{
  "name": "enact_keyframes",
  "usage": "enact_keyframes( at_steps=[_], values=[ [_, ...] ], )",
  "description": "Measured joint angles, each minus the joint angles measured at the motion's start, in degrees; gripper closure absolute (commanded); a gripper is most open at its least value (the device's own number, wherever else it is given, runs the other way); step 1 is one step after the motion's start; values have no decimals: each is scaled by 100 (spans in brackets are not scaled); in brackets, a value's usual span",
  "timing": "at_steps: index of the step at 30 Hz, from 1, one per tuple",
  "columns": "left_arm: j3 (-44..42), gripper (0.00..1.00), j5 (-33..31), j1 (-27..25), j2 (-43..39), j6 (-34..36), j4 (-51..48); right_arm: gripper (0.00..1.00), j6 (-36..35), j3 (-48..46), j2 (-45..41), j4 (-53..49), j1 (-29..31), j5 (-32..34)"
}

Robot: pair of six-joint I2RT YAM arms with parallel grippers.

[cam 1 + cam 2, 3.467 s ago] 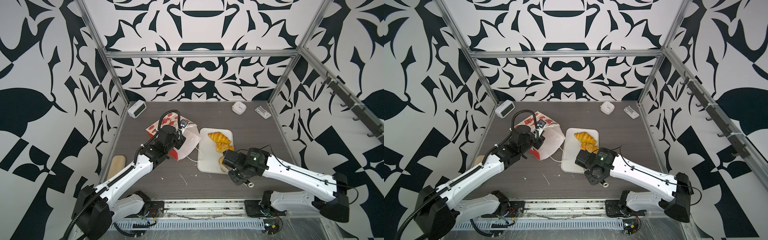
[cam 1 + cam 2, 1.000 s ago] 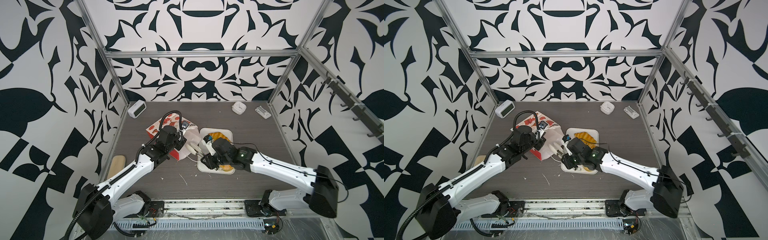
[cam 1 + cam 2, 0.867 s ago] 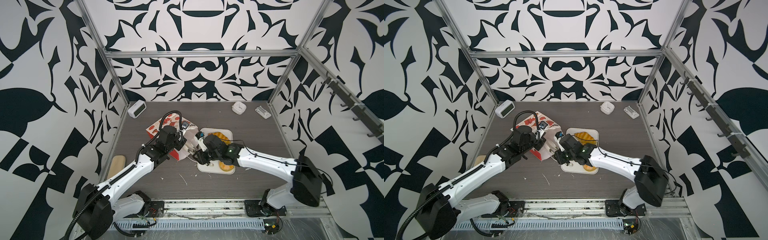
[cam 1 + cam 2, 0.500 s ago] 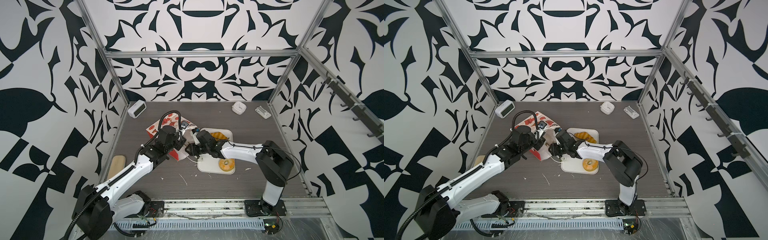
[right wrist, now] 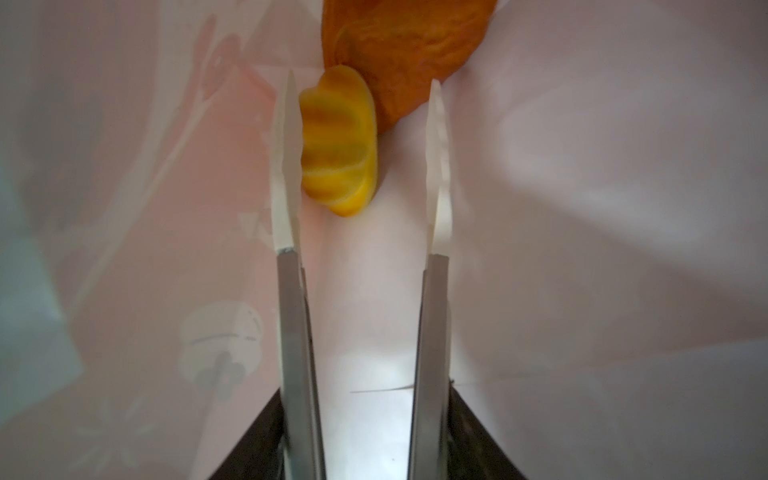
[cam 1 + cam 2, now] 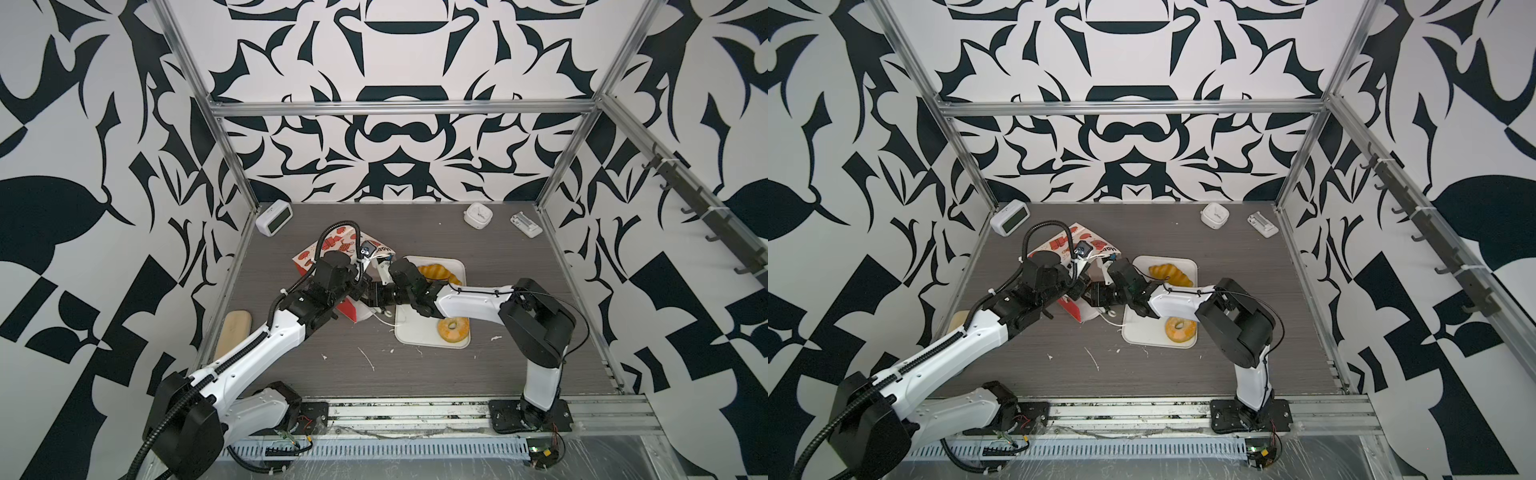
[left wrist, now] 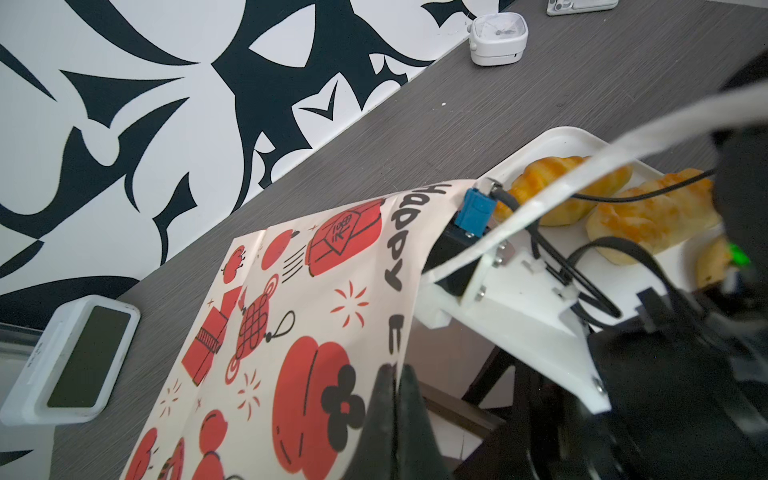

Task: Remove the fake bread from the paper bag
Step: 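Insert the tongs into the bag and close them on the yellow bun, then pull the yellow bun out of the bag with the tongs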

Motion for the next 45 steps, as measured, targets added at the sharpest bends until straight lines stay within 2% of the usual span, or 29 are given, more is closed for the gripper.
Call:
enact_keyframes(
  at_steps=[13,29,36,40,45],
  values=[
    [2,95,81,2,20,-2,0,44,9,522,715,-42,35,-734],
    [2,95,83,22,20,-46,0,48,142,1510,1534,-81,66,-887],
    [2,95,83,22,13,-50,-2,73,216,1572,1646,-72,70,-916],
    [-9,95,72,22,-15,-50,-4,92,271,1502,1631,39,68,-903],
    [-39,95,72,11,-122,-48,-20,96,264,1086,1379,192,55,-848]
  ],
)
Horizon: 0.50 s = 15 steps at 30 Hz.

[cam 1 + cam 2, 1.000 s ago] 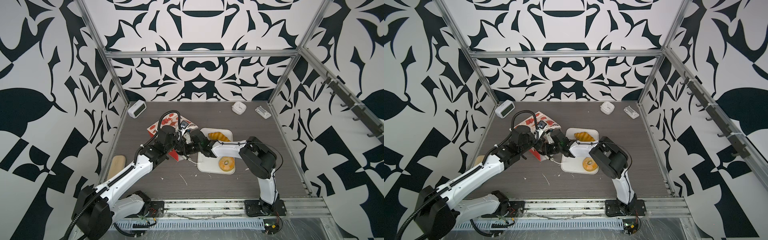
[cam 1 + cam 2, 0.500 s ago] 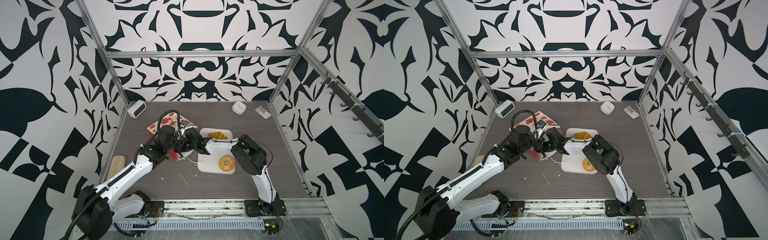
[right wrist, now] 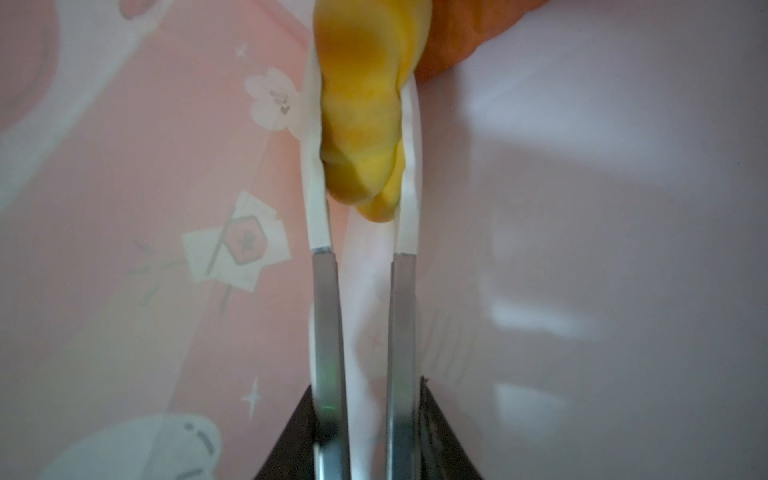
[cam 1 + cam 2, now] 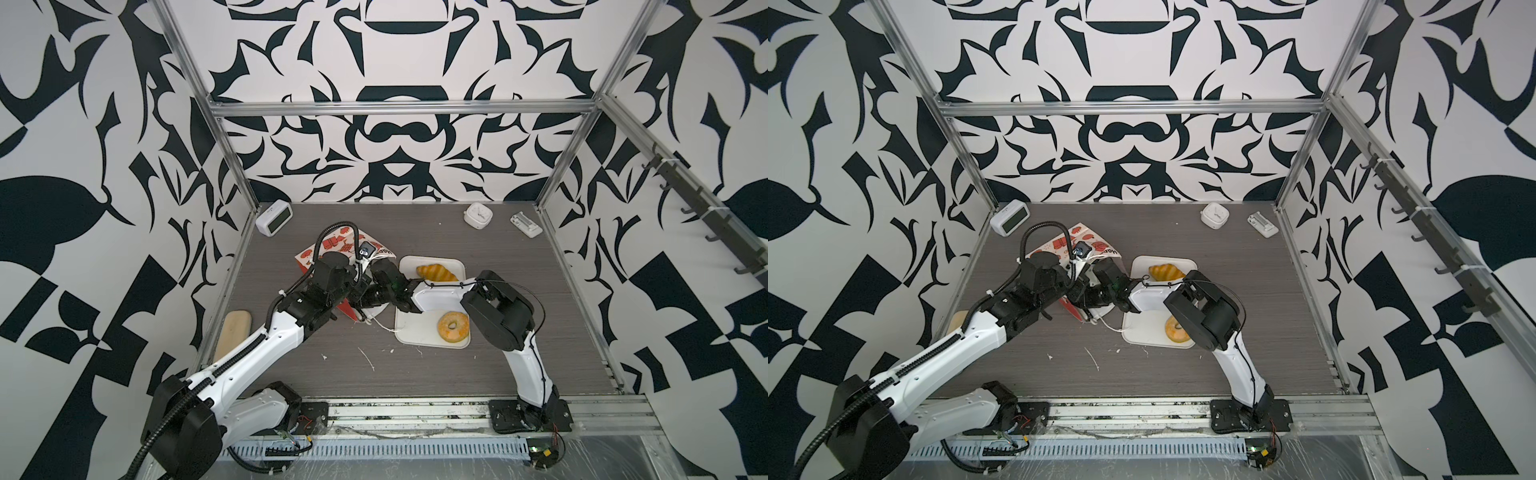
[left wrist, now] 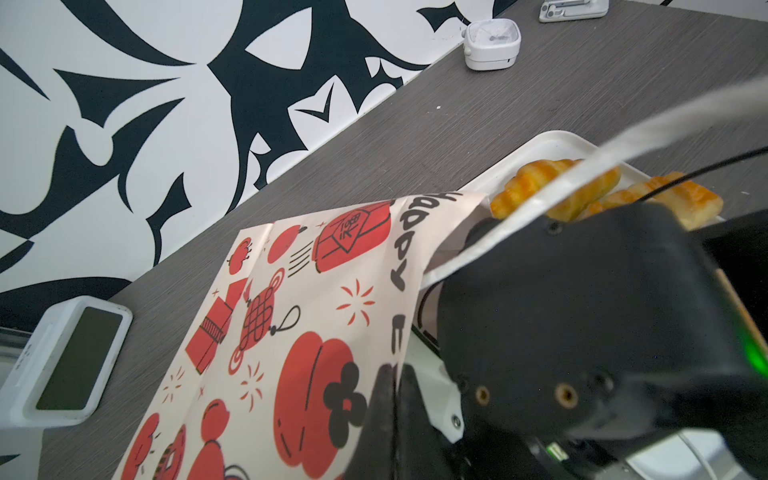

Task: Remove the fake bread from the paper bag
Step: 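Pull the yellow bun out of the bag with the tongs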

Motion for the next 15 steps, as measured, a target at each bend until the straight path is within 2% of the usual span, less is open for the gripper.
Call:
enact_keyframes(
  at_steps=[15],
  values=[
    [-2,95,-22,-4,-63,7,-109,100,-20,-1840,-1628,-11,-170,428]
  ],
)
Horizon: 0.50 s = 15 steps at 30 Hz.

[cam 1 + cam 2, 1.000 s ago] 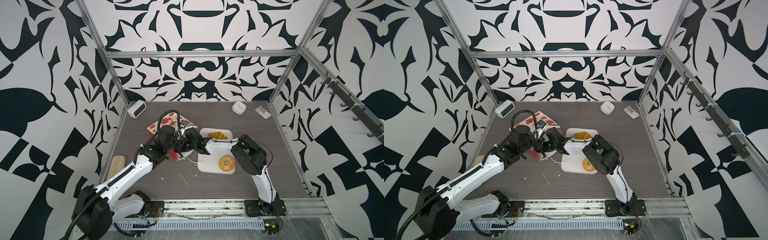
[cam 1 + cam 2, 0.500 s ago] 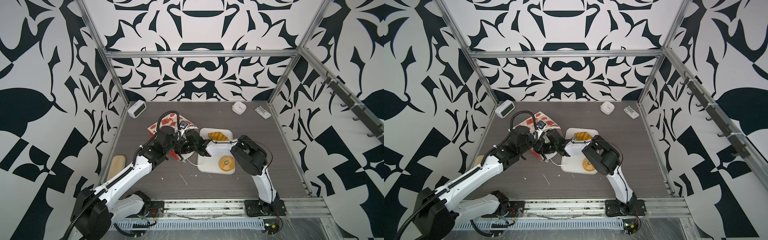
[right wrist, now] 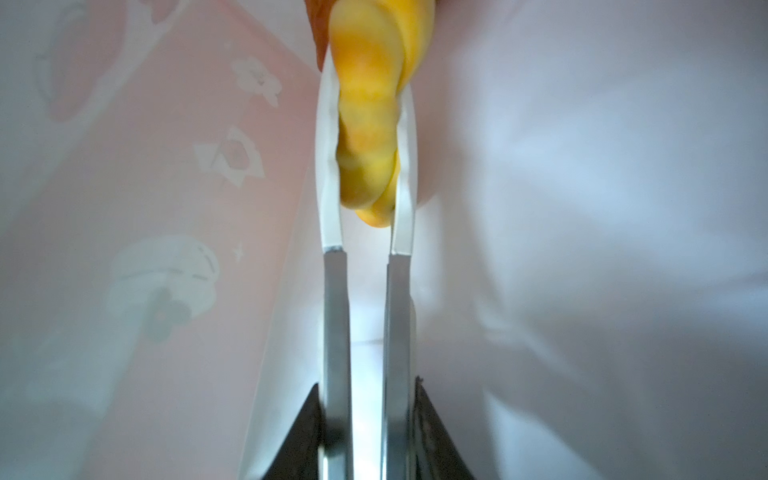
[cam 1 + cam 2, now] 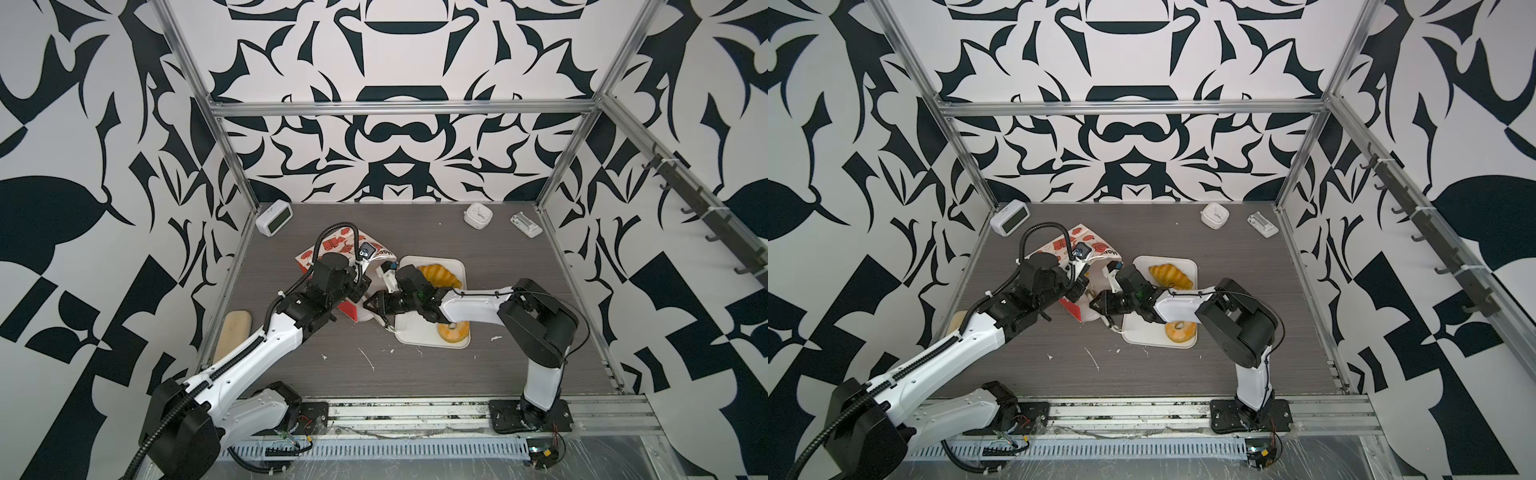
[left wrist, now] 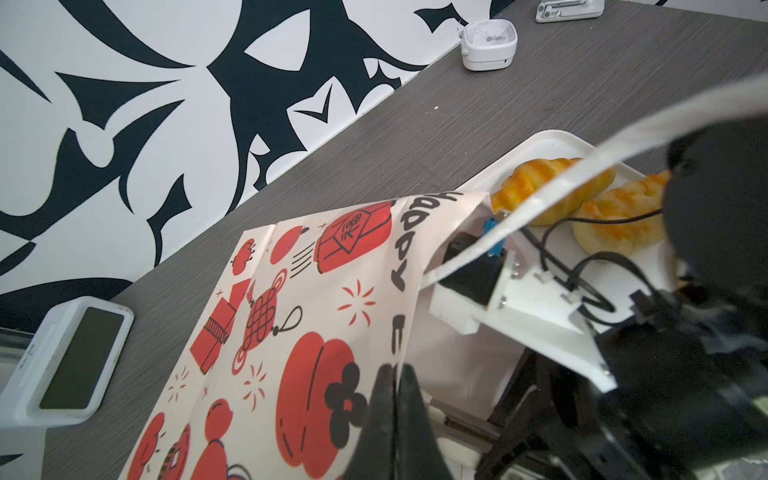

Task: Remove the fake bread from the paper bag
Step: 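Pull the yellow bun out of the bag with the tongs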

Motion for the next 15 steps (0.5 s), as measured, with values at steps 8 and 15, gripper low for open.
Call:
enact_keyframes(
  at_steps=[8,15],
  values=[
    [-7,95,-11,0,-20,7,-2,100,-122,-695,-1054,-310,-63,361],
    [-63,95,-11,0,-20,9,0,99,-168,-1189,-1869,-619,-151,490]
  ],
)
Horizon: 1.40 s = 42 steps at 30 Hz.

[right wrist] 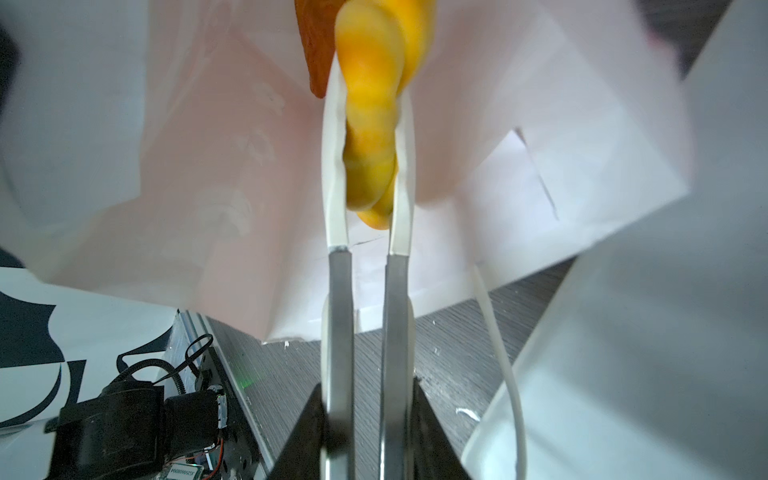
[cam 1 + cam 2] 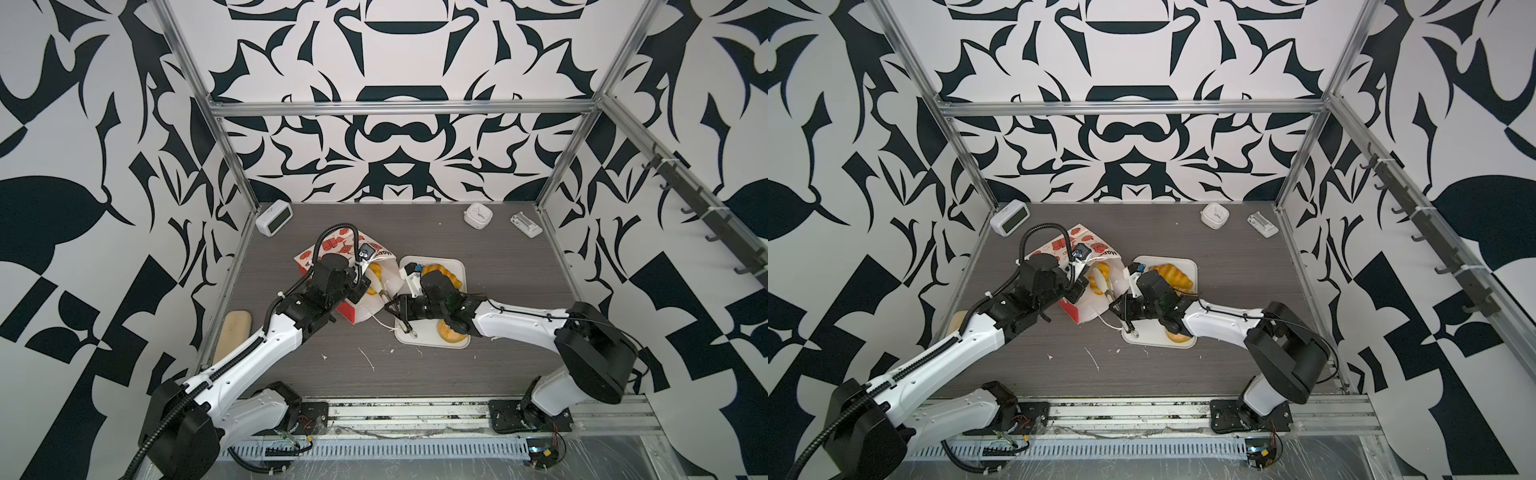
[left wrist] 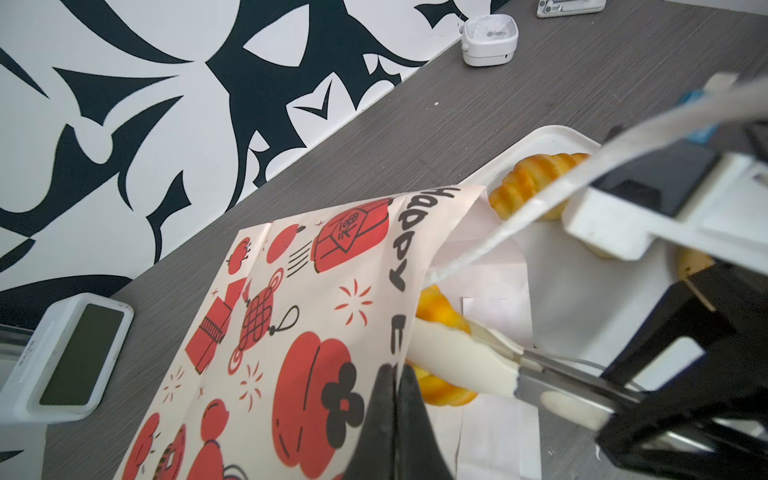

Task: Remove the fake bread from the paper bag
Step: 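Pull the yellow bun out of the bag with the tongs, then lower the yellow bun onto the white tray and open the tongs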

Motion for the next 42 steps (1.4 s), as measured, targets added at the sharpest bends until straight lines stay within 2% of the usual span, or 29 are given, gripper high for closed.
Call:
enact_keyframes(
  at_steps=[6,13,17,20,29,42],
  values=[
    [-9,95,-44,0,0,9,0,99,-116,-498,-1086,-695,-33,109],
    [-11,95,-83,0,0,15,2,97,-332,-748,-2761,-2079,-133,437],
    [-11,95,-87,0,0,22,2,97,-376,-922,-3279,-2553,-376,514],
    [-24,95,-87,0,-7,28,2,97,-398,-1073,-3215,-2765,-546,507],
    [-125,95,-170,0,-149,33,0,96,-667,-1071,-2315,-2935,-769,293],
    [-216,95,-238,0,-227,52,7,94,-1078,-372,-1392,-2710,-1222,-214]
  ],
)
